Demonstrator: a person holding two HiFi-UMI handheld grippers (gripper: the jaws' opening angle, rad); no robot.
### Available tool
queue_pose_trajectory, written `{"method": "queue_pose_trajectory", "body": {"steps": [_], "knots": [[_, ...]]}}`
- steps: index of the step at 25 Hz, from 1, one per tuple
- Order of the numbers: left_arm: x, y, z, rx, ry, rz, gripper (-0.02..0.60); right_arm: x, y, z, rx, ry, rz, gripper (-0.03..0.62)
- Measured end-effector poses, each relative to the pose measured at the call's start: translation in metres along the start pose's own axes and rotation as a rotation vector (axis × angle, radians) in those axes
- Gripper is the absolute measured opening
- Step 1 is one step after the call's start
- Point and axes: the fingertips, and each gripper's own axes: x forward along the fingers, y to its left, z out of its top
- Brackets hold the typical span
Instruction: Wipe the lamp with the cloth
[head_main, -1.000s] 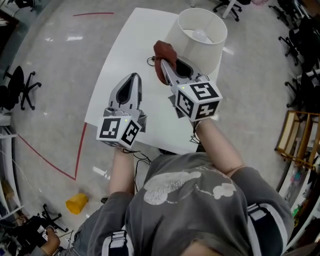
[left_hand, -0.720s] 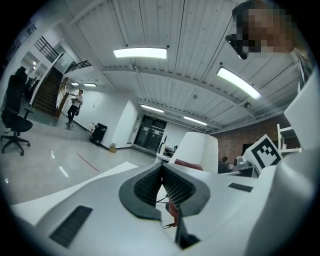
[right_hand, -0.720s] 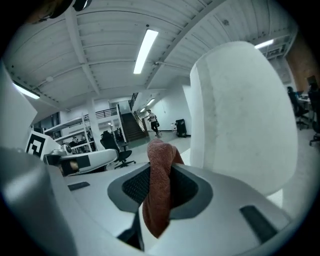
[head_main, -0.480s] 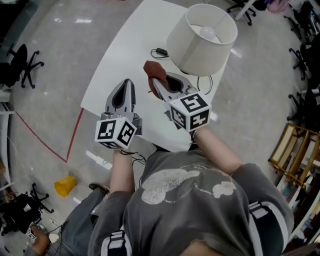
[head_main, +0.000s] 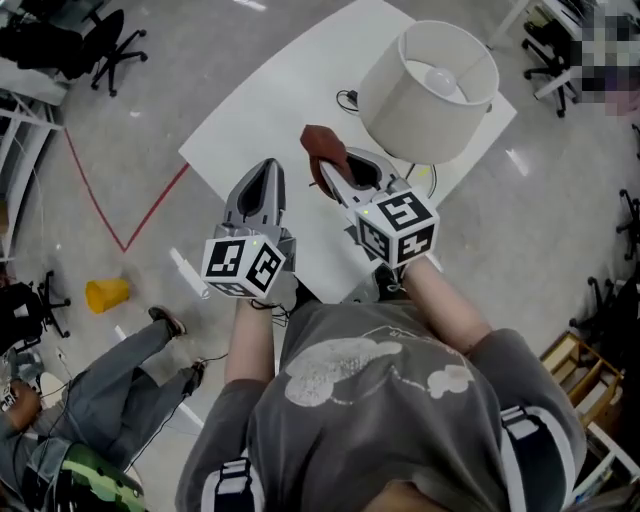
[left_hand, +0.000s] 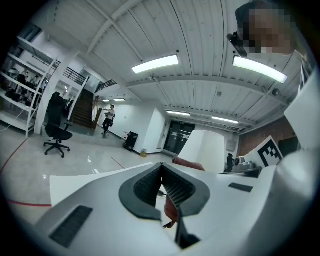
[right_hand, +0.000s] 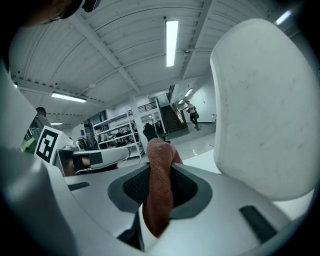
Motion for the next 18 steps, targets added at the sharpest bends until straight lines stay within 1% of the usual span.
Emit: {"method": "queue_pose_trajectory", "body": {"steps": [7, 14, 18], "knots": [[-0.027, -0.033, -0.013, -0.004, -0.032, 0.084, 0.008, -0.041, 0.006, -0.012, -0.073, 0.015, 0.111, 0.091], [-0.045, -0.087, -0.031, 0.005, -0.071, 0.12, 0.008, -0.093, -0.003, -0.03, -0.126, 0.029, 0.185, 0.091], [-0.05, -0.107, -0.042, -0.003, -0.069, 0.127, 0.008, -0.114, -0.007, -0.042, -0.129, 0.055, 0.207, 0.091]]}}
